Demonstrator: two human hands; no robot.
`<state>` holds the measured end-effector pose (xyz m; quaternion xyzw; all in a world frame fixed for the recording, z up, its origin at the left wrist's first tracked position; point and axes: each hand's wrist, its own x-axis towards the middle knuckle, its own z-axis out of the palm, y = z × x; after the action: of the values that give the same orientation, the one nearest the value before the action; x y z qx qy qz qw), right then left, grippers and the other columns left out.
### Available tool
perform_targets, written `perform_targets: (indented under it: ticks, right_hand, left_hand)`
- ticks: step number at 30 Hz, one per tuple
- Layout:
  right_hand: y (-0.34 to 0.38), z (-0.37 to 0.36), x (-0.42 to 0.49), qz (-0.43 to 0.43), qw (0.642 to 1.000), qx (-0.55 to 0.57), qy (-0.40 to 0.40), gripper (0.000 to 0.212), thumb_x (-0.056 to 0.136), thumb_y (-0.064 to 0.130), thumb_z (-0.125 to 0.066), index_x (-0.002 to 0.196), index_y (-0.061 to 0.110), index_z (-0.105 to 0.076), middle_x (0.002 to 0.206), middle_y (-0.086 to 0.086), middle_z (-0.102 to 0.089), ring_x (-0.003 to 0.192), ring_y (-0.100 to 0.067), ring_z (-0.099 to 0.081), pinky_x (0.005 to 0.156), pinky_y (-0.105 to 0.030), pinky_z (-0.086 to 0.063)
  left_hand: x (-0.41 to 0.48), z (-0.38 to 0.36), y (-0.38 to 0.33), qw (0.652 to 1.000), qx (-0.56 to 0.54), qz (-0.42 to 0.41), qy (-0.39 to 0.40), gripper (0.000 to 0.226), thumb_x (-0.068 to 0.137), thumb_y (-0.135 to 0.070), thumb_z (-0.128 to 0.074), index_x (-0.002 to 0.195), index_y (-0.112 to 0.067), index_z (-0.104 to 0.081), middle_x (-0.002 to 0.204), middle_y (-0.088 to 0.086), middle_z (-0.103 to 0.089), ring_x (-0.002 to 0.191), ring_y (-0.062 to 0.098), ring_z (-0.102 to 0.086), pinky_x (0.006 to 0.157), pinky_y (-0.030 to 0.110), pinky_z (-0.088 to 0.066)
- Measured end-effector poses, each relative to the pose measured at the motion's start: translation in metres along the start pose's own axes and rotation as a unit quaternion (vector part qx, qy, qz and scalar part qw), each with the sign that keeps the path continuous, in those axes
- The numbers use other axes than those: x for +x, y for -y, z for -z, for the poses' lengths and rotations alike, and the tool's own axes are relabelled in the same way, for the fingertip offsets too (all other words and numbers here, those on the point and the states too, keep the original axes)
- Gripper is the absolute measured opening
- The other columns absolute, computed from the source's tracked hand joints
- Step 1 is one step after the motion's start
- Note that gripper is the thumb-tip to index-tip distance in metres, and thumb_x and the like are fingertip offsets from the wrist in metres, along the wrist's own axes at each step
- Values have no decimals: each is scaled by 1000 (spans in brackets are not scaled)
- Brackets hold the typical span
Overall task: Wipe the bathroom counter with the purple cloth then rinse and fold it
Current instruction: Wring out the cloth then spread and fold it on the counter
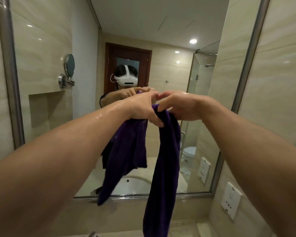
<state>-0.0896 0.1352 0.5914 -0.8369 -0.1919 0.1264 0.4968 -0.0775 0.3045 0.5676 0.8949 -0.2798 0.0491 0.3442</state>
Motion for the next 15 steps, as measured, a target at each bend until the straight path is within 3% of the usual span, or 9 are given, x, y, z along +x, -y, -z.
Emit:
perform_targets:
  ticks: [3,5,7,9,12,15]
  right_hand:
    - [-11,10,-10,-1,996,22,90,40,91,10,-58,131,13,-53,117,-8,-69,98,-20,-68,86,-32,-57]
    - [-24,9,-8,-5,996,-9,86,46,87,21,-68,130,19,-54,116,-1,-71,105,-18,-69,89,-37,-56]
    - [-44,4,-4,-40,997,-47,47,61,78,27,-78,133,29,-52,128,-2,-65,119,-25,-64,100,-52,-50]
    - [-61,-2,1,-37,999,-39,-6,51,79,26,-81,125,27,-59,120,-1,-70,114,-24,-66,102,-54,-48]
    - [-63,-3,1,37,993,2,-115,14,88,19,-72,102,18,-67,79,7,-73,77,-10,-71,82,-38,-52]
    - [-44,-1,2,86,983,27,-157,14,91,13,-66,105,10,-69,79,2,-72,69,-10,-70,67,-29,-54]
  left_hand:
    - [0,-1,0,999,45,1,5,56,73,-25,-85,125,-28,-62,109,-4,-61,85,9,-58,63,22,-45]
    - [4,-2,6,999,22,8,-48,41,71,-24,-86,109,-26,-71,106,-3,-63,90,12,-59,70,26,-50]
    - [6,-1,11,994,-29,26,-106,30,71,-24,-86,98,-24,-74,101,-3,-68,94,16,-65,81,35,-56]
    - [6,3,16,987,-71,29,-139,26,71,-27,-86,94,-23,-75,96,-1,-71,90,18,-68,87,42,-57]
    - [1,14,26,990,-68,37,-119,28,71,-32,-86,96,-25,-73,97,0,-72,87,21,-70,88,45,-58]
    - [-4,16,31,996,-11,74,-38,37,72,-32,-85,104,-28,-68,107,1,-67,98,21,-65,90,45,-56]
